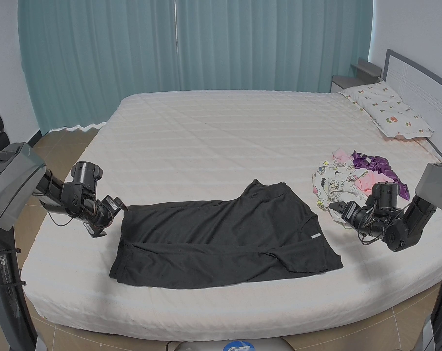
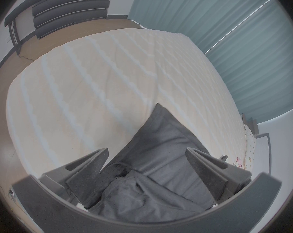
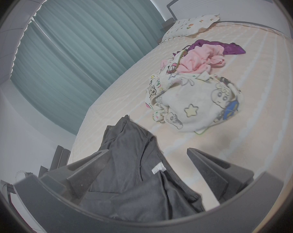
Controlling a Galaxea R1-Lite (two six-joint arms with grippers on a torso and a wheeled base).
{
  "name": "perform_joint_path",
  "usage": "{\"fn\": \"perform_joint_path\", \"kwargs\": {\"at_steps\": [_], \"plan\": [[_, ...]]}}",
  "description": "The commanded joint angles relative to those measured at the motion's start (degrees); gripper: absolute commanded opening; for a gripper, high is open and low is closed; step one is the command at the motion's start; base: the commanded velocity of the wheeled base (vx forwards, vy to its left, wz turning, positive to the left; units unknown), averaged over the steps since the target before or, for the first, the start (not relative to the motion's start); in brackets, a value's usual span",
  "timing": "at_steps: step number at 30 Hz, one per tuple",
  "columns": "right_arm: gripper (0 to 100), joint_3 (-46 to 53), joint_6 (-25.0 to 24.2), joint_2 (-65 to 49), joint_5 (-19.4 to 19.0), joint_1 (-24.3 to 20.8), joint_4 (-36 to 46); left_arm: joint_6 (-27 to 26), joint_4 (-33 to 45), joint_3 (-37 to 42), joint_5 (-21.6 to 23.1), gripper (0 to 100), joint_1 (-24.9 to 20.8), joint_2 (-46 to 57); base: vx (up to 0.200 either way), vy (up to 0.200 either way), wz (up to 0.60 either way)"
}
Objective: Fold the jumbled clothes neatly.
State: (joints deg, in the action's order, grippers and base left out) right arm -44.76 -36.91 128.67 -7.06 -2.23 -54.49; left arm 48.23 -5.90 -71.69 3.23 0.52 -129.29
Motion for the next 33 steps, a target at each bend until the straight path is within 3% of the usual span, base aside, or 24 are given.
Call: {"fn": "perform_joint_path", "kwargs": {"at_steps": [1,6,11,23,30,31,33], "plan": [[100,0.3,0.0,-0.2,-0.1,-0.5,0.0,-0.1,-0.1,-3.2,0.0,100,0.2,-1.6,0.0,0.0,0.0],[100,0.9,0.0,-0.6,-0.1,-1.2,0.0,-1.4,0.2,-9.1,-0.1,100,0.1,-6.4,0.0,0.0,0.0],[100,1.2,0.1,-0.3,-0.1,-1.6,0.0,-8.0,-0.2,-13.1,2.0,100,0.4,-11.5,0.0,0.0,0.0],[100,1.3,0.3,0.2,-0.1,-2.2,0.1,-13.1,0.1,-29.1,4.9,100,2.1,-22.0,0.0,0.0,0.0],[100,0.6,0.4,0.3,-0.2,-2.9,0.1,-13.3,0.2,-33.0,6.8,100,2.2,-25.4,0.0,0.0,0.0],[100,0.6,0.4,0.3,-0.2,-2.9,0.1,-13.3,0.2,-33.0,6.8,0,2.2,-25.4,0.0,0.0,0.0],[100,-0.3,0.6,0.4,-0.4,-3.3,0.4,-13.2,0.2,-33.2,6.9,0,2.2,-25.5,0.0,0.0,0.0]]}}
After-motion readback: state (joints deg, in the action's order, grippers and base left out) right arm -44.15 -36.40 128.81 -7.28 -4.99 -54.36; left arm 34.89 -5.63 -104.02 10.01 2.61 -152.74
